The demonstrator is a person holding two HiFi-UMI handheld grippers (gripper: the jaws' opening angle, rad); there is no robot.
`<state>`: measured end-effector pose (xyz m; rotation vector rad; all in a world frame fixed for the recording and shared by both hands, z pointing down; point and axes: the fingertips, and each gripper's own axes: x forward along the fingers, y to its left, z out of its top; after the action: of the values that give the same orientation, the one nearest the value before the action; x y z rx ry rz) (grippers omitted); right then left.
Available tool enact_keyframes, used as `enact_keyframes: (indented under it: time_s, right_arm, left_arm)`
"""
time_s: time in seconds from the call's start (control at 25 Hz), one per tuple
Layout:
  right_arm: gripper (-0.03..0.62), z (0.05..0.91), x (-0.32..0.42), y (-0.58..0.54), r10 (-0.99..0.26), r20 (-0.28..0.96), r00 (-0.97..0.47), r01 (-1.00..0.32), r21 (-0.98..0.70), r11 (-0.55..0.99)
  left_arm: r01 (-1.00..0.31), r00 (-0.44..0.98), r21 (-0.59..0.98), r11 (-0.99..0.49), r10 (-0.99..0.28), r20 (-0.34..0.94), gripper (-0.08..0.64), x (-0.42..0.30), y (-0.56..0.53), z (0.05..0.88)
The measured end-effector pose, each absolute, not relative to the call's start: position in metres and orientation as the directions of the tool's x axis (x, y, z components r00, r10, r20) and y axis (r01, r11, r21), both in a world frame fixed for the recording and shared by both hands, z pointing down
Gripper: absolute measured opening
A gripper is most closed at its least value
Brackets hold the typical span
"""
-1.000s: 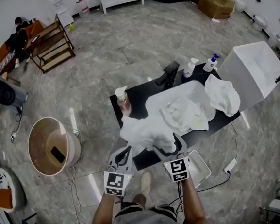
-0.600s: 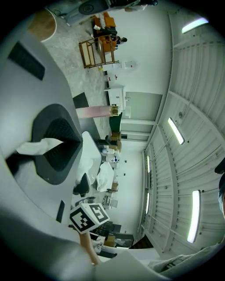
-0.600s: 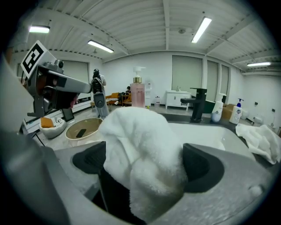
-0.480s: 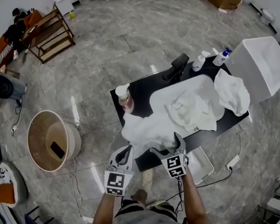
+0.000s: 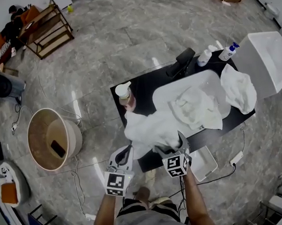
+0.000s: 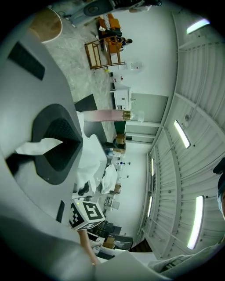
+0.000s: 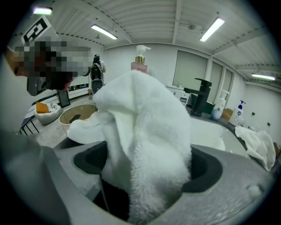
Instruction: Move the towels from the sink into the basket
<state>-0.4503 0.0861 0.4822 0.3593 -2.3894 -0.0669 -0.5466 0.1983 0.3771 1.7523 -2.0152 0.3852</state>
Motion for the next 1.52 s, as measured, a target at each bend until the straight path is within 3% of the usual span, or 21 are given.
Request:
enact_keyframes:
  time_s: [0.24, 0.44, 1.0, 1.52]
  right_arm:
    - [0.311, 0.477, -0.451, 0.091, -0.313, 0.655, -0.688, -0.232, 0.21, 0.95]
    - [0.234, 0.466, -0.451, 0.089, -0.315, 0.642, -0.699, -0.249, 0.194, 0.949]
    - [0.212, 0.322, -0.412, 0.081, -0.483, 0.386, -0.786, -0.431, 0.217, 0.876]
    - [0.213, 0.177, -0.237, 0.064, -0.747, 0.126, -0.652, -0.705, 0.26, 0.659]
  left_arm:
    - [-0.986, -0.102, 0.067, 0.154, -0.865, 0.492, 0.009, -0.552, 0.201, 0.371]
    - [-0.988, -0.104, 0.048, 0.145, -0.87, 0.482, 0.009, -0.554, 0.202, 0.36]
    - [-0.998, -0.053, -0.003, 0.055, -0.93, 0.364, 0.009, -0.531, 0.193, 0.291]
    - [-0.973, 0.203, -0.069, -0.222, -0.956, 0.213, 0.009, -0.39, 0.132, 0.205]
